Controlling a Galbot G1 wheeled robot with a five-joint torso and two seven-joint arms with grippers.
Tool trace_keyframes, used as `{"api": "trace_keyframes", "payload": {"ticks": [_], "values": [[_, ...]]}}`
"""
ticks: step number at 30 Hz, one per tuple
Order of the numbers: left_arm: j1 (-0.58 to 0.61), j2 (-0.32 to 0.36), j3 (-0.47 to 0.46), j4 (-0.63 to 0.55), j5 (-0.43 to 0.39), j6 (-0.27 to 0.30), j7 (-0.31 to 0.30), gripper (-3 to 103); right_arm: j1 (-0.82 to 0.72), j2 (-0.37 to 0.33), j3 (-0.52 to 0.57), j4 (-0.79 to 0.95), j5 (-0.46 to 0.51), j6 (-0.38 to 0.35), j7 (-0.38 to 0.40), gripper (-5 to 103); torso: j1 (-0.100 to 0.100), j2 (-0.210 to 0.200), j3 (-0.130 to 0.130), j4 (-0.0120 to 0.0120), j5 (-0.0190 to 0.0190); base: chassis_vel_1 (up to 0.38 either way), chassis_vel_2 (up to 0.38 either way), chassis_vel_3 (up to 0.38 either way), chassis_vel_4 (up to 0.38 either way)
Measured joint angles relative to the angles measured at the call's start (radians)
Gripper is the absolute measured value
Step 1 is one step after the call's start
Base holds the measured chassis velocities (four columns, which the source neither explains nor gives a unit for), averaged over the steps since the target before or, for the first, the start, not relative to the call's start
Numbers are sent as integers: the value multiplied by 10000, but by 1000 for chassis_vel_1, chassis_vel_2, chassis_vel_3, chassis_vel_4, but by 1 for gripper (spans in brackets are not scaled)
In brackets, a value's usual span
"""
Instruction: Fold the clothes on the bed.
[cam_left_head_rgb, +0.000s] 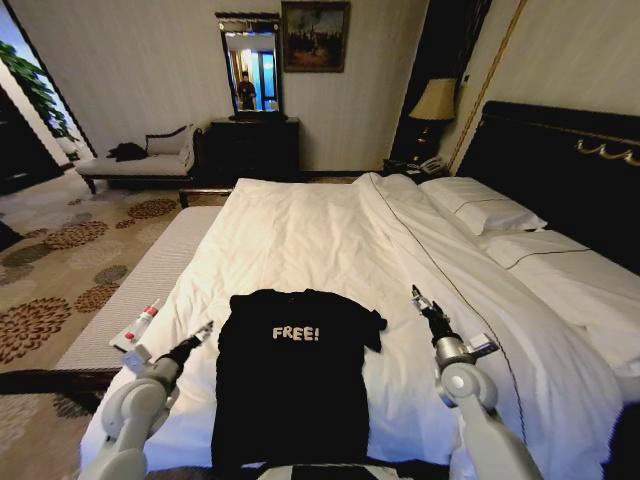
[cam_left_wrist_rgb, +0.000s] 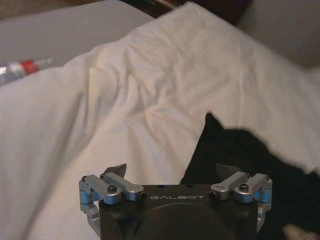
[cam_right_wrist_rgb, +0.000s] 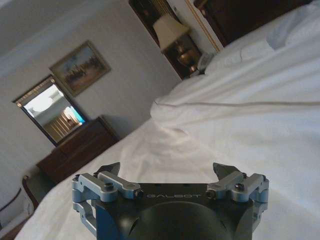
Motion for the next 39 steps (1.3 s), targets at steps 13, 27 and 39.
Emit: {"api": "trace_keyframes", "payload": {"ticks": [13,27,39], "values": [[-599,1611,3334,691,4813,-2200,2164,100,303,92,-17,-466,86,-305,526,100,0,1,0,-1,-2,0,0,0,0],[-919,2596,3678,873,5437,-259,1650,100,339,143,-43,-580,121,-457,757,100,0,0,0,1,-3,0,0,0,0],[-1877,2332,1982,2104,3893,-82,680,100,180,91,64,-541,142,-429,770,100,0,0,0,0,-4,0,0,0,0]]}}
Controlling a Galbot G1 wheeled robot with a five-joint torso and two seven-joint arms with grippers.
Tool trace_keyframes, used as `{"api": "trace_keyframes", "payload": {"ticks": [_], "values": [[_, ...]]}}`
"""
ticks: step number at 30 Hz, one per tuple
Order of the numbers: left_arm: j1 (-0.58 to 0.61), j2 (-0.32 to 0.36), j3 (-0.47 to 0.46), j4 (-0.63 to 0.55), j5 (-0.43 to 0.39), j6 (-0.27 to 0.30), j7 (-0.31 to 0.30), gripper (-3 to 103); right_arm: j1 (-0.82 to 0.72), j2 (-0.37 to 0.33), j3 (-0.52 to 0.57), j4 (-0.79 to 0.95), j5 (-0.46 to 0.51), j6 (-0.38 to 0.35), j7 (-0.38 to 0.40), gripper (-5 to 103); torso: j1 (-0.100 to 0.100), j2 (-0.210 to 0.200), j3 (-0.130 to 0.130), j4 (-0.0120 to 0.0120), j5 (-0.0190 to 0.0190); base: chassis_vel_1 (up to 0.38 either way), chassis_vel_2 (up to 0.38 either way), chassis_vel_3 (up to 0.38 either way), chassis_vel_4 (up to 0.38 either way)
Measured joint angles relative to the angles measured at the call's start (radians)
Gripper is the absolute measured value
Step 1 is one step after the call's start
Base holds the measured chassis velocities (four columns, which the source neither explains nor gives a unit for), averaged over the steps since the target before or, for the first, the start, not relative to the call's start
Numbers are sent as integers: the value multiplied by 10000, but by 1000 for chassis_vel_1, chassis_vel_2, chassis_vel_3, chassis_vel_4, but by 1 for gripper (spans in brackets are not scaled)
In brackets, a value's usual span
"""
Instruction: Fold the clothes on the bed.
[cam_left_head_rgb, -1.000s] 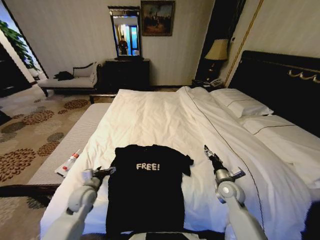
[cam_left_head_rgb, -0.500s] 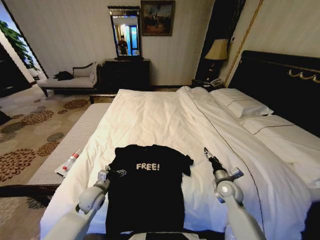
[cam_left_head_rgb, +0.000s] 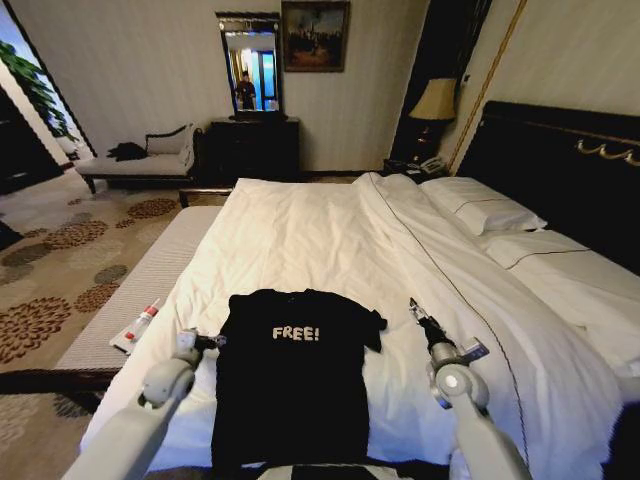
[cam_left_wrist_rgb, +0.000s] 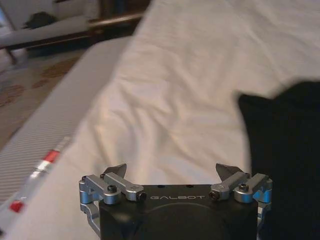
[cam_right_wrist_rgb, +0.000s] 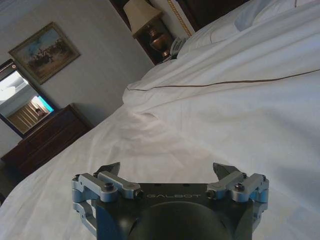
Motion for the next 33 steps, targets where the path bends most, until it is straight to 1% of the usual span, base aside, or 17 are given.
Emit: {"api": "trace_keyframes", "payload": {"ticks": [1,2,5,7,8,10,12,13,14,17,19,20,22,23,27,31,33], "values": [[-199,21,-313,85,-394,0,-106,100,-8,-4,2,10,2,5,3,100,0,0,0,1,0,0,0,0,0],[-199,21,-313,85,-394,0,-106,100,-8,-4,2,10,2,5,3,100,0,0,0,1,0,0,0,0,0],[-639,57,-902,35,-1699,-10,-416,100,-31,1,-13,20,0,15,6,100,0,0,0,0,1,0,0,0,0],[-806,8,-1209,-328,-2944,-24,-594,100,-60,10,-18,25,-4,22,8,100,0,0,0,-1,4,0,0,0,0],[-806,8,-1209,-328,-2944,-24,-594,100,-60,10,-18,25,-4,22,8,100,0,0,0,-1,4,0,0,0,0],[-680,-81,-1269,-731,-3789,-9,-702,100,-86,12,-19,25,-9,29,10,100,0,0,0,-4,5,0,0,0,0],[-281,-206,-1076,-986,-3712,23,-714,100,-111,13,-17,22,-11,40,20,100,0,0,-1,-3,5,0,0,0,0],[-6,-262,-917,-1033,-3270,4,-651,100,-121,12,-13,21,-12,43,28,100,0,0,0,-3,2,0,0,0,0],[-6,-262,-917,-1033,-3270,4,-651,100,-121,12,-13,21,-12,43,28,100,0,0,0,-3,2,0,0,0,0],[870,-410,-555,-1134,-2358,-78,-382,100,-147,-1,13,20,-6,59,49,100,0,0,0,2,0,0,0,0,0],[1517,-611,-457,-1271,-2750,-174,-266,100,-151,-5,43,14,4,73,64,100,-1,0,-1,2,2,0,0,0,0],[1517,-611,-457,-1271,-2750,-174,-266,100,-151,-5,43,14,4,73,64,100,-1,0,-1,2,2,0,0,0,0],[1883,-770,-442,-1368,-3316,-374,-66,100,-149,-5,52,-12,8,89,71,100,0,1,-1,1,3,0,0,0,0],[2182,-921,-404,-1397,-3590,-704,238,100,-144,-2,52,-48,11,106,76,100,-1,0,-1,0,3,0,0,0,0],[2407,-1252,-276,-1332,-3728,-1289,582,100,-95,6,16,-127,8,139,84,100,-1,0,-1,1,3,0,0,0,0],[2320,-1435,-158,-1251,-3950,-1357,503,100,-58,8,-19,-170,4,147,89,100,-1,0,-1,1,3,0,0,0,0],[2110,-1494,19,-1085,-3821,-1310,358,100,-47,8,-43,-192,-1,150,95,100,-1,0,-1,0,4,0,0,0,0]]}}
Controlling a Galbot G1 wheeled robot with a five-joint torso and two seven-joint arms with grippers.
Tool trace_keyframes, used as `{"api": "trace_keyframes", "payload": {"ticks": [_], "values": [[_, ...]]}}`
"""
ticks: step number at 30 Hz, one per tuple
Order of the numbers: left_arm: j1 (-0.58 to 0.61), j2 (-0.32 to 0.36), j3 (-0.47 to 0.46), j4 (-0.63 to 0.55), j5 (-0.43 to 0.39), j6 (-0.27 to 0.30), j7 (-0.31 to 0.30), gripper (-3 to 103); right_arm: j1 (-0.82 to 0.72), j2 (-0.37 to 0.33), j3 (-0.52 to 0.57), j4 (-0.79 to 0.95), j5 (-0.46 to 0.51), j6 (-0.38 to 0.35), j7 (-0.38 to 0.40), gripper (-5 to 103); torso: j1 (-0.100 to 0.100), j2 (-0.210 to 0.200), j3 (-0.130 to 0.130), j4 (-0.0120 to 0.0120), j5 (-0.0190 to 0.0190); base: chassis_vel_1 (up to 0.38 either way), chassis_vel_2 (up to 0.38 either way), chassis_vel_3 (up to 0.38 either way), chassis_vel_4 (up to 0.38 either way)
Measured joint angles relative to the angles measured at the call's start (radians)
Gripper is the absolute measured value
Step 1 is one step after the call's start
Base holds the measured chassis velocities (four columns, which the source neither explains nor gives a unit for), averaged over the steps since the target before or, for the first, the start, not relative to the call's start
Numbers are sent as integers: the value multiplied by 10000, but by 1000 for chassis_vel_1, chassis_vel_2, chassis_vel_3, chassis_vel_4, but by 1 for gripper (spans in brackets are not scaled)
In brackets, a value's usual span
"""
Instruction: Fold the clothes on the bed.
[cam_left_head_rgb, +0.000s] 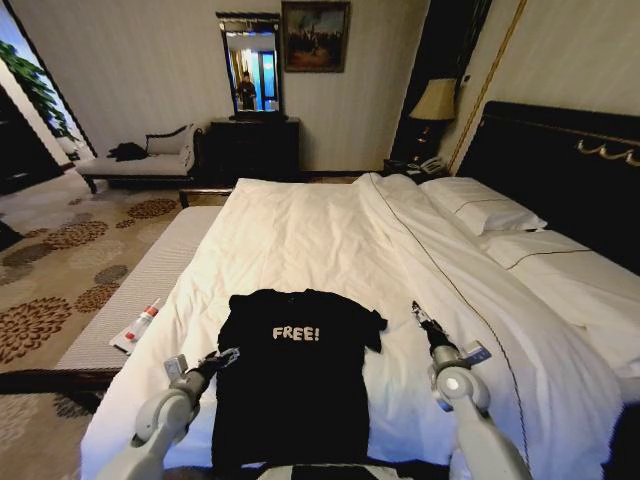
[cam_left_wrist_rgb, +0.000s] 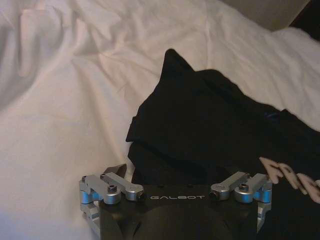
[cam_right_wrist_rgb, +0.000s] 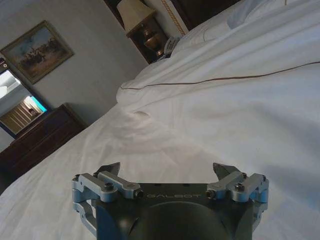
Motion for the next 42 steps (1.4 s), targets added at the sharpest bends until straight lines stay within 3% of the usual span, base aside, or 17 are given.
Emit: {"api": "trace_keyframes", "payload": {"ticks": [5,9,16,22,31,38,42], "values": [[-456,99,354,324,1209,-19,-70,100,-13,-28,-3,-14,-2,4,15,100,0,-1,0,-1,-2,0,0,0,0],[-849,457,715,479,2665,117,-38,100,-41,-89,42,-49,3,28,41,100,0,0,0,-1,-2,0,0,0,0],[-1619,816,793,915,2746,881,-658,100,-65,-89,58,-52,19,35,92,100,0,0,1,0,-4,0,0,0,0],[-2487,987,410,1458,1913,1178,-964,100,-100,-89,66,-56,25,38,143,100,0,-1,1,0,-3,0,0,0,0],[-3537,957,-408,1522,-121,1262,-1369,100,-118,-29,42,-86,-11,38,179,100,1,-1,1,0,-2,0,0,0,0],[-2867,662,-620,805,-1642,1610,-1551,100,-108,31,30,-123,-28,38,186,100,0,-1,1,0,-1,0,0,0,0],[-1970,114,-887,655,-2765,1685,-1477,100,-92,38,31,-186,-32,37,188,100,0,-1,1,2,-3,0,0,0,0]]}}
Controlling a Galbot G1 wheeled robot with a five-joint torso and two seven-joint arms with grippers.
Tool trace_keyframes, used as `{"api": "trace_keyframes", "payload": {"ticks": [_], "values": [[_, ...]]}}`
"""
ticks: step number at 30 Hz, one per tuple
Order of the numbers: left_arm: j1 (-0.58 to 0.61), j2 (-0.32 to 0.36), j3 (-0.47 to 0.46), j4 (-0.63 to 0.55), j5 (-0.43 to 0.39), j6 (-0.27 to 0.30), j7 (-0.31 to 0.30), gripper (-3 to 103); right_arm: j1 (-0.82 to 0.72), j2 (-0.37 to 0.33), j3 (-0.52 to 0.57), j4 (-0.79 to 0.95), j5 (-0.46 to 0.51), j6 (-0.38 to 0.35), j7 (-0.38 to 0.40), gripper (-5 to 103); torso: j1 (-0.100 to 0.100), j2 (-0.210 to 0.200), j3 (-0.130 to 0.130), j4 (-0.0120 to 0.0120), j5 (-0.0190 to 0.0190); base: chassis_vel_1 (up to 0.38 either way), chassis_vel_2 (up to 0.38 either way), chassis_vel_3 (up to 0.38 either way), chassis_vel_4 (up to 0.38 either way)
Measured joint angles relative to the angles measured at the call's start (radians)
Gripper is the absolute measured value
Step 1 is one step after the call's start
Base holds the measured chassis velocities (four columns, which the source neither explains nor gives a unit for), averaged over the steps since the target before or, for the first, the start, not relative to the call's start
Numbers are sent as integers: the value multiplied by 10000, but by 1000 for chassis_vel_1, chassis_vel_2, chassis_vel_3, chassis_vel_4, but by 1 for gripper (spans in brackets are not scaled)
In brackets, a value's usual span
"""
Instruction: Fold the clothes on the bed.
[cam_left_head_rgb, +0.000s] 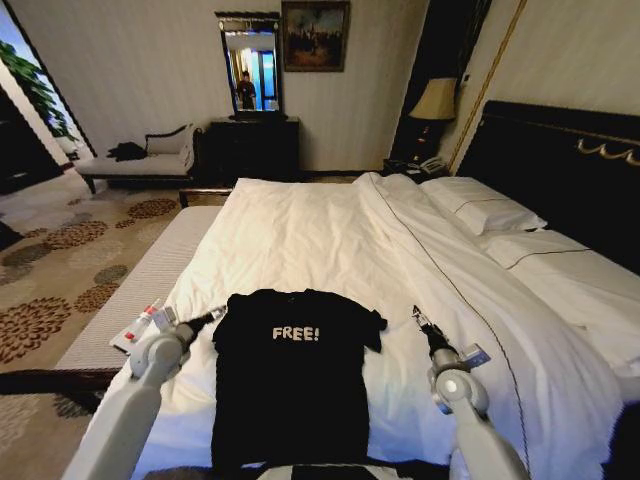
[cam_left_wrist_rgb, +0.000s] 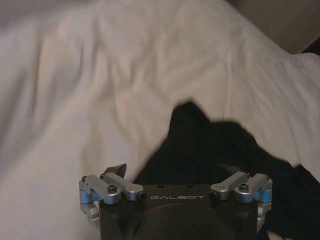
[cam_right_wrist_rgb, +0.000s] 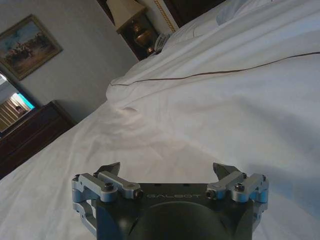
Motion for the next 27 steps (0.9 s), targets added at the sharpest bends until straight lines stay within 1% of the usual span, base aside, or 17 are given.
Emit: {"api": "trace_keyframes", "payload": {"ticks": [1,3,4,10,11,13,14,17,19,22,27], "values": [[0,0,0,0,0,0,0,100,0,0,0,0,0,0,0,100,0,0,0,0,0,0,0,0,0],[300,-292,-100,31,-443,0,72,100,21,-7,1,-23,-1,0,0,100,0,0,0,0,1,0,0,0,0],[402,-415,-112,66,-498,-3,115,100,31,-12,1,-35,-1,0,0,100,0,0,0,-1,1,0,0,0,0],[473,-557,-214,169,-517,-84,210,100,61,-9,-18,-65,-4,0,1,100,0,0,-1,-4,1,0,0,0,0],[505,-565,-588,107,-872,-87,196,100,41,2,-20,-73,-14,0,2,100,0,0,0,-4,1,0,0,0,0],[636,-598,-1026,-60,-1272,-67,186,100,13,3,-16,-77,-18,4,1,100,0,0,-1,-4,1,0,0,0,0],[636,-598,-1026,-60,-1272,-67,186,100,13,3,-16,-77,-18,4,1,100,0,0,-1,-4,1,0,0,0,0],[1026,-590,-1455,-217,-1505,-56,320,100,-14,3,-7,-78,-23,20,1,100,0,0,-1,-2,2,0,0,0,0],[1434,-531,-1588,-278,-1473,-54,526,100,-17,9,-2,-84,-32,32,1,100,-1,0,-1,0,1,0,0,0,0],[1689,-523,-1581,-284,-1323,-59,665,100,-13,26,-4,-85,-39,35,1,100,0,0,-1,0,0,0,0,0,0],[1613,-653,-1269,-111,-1031,-242,767,100,-21,35,-13,-52,-48,35,10,100,0,0,-1,0,0,0,0,0,0]]}}
